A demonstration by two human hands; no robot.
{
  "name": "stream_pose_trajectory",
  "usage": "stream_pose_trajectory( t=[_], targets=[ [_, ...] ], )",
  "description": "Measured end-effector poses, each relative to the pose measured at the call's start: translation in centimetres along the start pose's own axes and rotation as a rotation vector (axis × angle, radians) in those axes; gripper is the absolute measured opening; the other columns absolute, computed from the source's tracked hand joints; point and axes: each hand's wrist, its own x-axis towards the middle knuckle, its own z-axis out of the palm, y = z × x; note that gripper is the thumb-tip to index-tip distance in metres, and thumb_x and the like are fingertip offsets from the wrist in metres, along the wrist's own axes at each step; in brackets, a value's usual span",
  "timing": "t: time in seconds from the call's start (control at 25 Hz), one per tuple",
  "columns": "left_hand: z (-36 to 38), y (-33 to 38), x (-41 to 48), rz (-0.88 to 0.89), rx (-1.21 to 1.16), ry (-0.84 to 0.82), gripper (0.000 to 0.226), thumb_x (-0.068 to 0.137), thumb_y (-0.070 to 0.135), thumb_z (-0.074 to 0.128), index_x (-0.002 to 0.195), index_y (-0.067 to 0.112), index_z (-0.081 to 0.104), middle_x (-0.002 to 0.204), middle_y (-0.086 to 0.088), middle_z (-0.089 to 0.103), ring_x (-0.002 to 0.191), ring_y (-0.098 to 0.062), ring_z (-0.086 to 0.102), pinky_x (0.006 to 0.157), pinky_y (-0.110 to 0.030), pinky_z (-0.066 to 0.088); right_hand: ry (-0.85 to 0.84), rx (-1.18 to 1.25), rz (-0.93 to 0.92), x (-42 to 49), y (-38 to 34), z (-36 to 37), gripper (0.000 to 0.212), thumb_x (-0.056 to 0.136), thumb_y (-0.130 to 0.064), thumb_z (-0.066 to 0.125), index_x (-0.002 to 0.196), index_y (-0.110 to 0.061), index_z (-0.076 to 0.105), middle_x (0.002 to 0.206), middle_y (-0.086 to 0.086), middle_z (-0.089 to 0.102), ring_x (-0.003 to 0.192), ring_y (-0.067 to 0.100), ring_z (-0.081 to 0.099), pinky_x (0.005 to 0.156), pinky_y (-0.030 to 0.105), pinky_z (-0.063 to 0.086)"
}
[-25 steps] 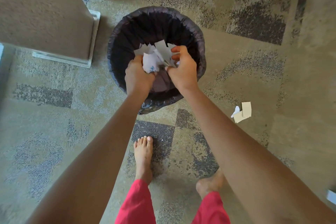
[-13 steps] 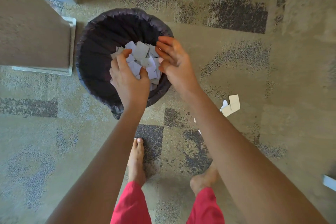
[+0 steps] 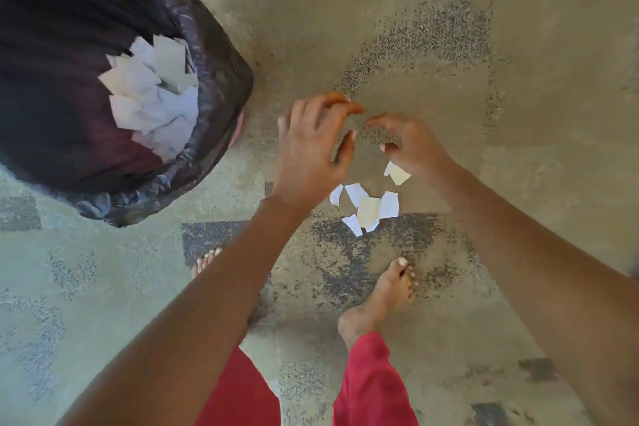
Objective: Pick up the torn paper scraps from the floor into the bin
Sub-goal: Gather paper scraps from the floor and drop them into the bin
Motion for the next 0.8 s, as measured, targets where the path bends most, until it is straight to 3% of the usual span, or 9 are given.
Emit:
stream_pose_trajectory(
  t=[0.12, 0.24, 0.44, 0.64, 0.8],
  targets=[
    [8.1, -1.7, -3.6, -0.011, 0.139, -0.47, 0.061, 0.077, 0.043, 0.074, 0.131, 0.024, 0.052, 0.136, -0.004, 0.048, 0.125, -0.029, 0.044, 0.099, -0.049, 0.04, -0.234, -0.541, -0.041, 0.1, 6.1, 1.1, 0.066, 0.082, -0.005, 0.063, 0.14, -0.031, 0.044, 0.145, 0.007, 0.043, 0.13, 0.033, 0.039, 0.104, 0.041, 0.039],
    [13.6, -2.8, -7.2, -0.101, 0.308, -0.733, 0.096, 0.064, 0.06, 0.078, 0.143, 0.029, 0.033, 0.15, -0.009, 0.028, 0.136, -0.035, 0.028, 0.105, -0.053, 0.034, -0.282, -0.75, -0.029, 0.5, 9.1, 2.4, 0.08, 0.077, -0.017, 0.073, 0.144, -0.035, 0.033, 0.154, 0.007, 0.021, 0.138, 0.04, 0.02, 0.099, 0.054, 0.042],
    [18.2, -2.6, -11.4, -0.229, 0.407, -0.719, 0.119, 0.056, 0.07, 0.077, 0.151, 0.033, 0.015, 0.158, -0.02, 0.009, 0.142, -0.046, 0.016, 0.105, -0.059, 0.033, -0.247, -0.798, 0.025, 2.3, 12.2, 3.8, 0.115, 0.057, -0.027, 0.09, 0.145, -0.042, 0.019, 0.16, 0.005, -0.007, 0.143, 0.047, -0.001, 0.099, 0.073, 0.033],
    [19.8, -2.3, -13.2, -0.234, 0.446, -0.701, 0.122, 0.05, 0.071, 0.079, 0.15, 0.034, 0.019, 0.159, -0.021, 0.007, 0.143, -0.051, 0.008, 0.107, -0.062, 0.03, -0.157, -0.666, 0.072, 1.7, 13.6, 5.3, 0.108, 0.059, -0.029, 0.088, 0.143, -0.042, 0.021, 0.157, 0.008, 0.003, 0.141, 0.046, 0.007, 0.094, 0.069, 0.041],
    [19.6, -2.6, -13.7, -0.13, 0.497, -0.713, 0.111, 0.06, 0.053, 0.085, 0.148, 0.031, 0.022, 0.158, -0.021, 0.013, 0.144, -0.045, 0.015, 0.109, -0.057, 0.031, -0.141, -0.605, 0.113, -0.2, 13.3, 7.5, 0.112, 0.055, -0.05, 0.087, 0.143, -0.04, 0.018, 0.153, 0.009, 0.008, 0.14, 0.042, 0.01, 0.095, 0.068, 0.041]
  ],
)
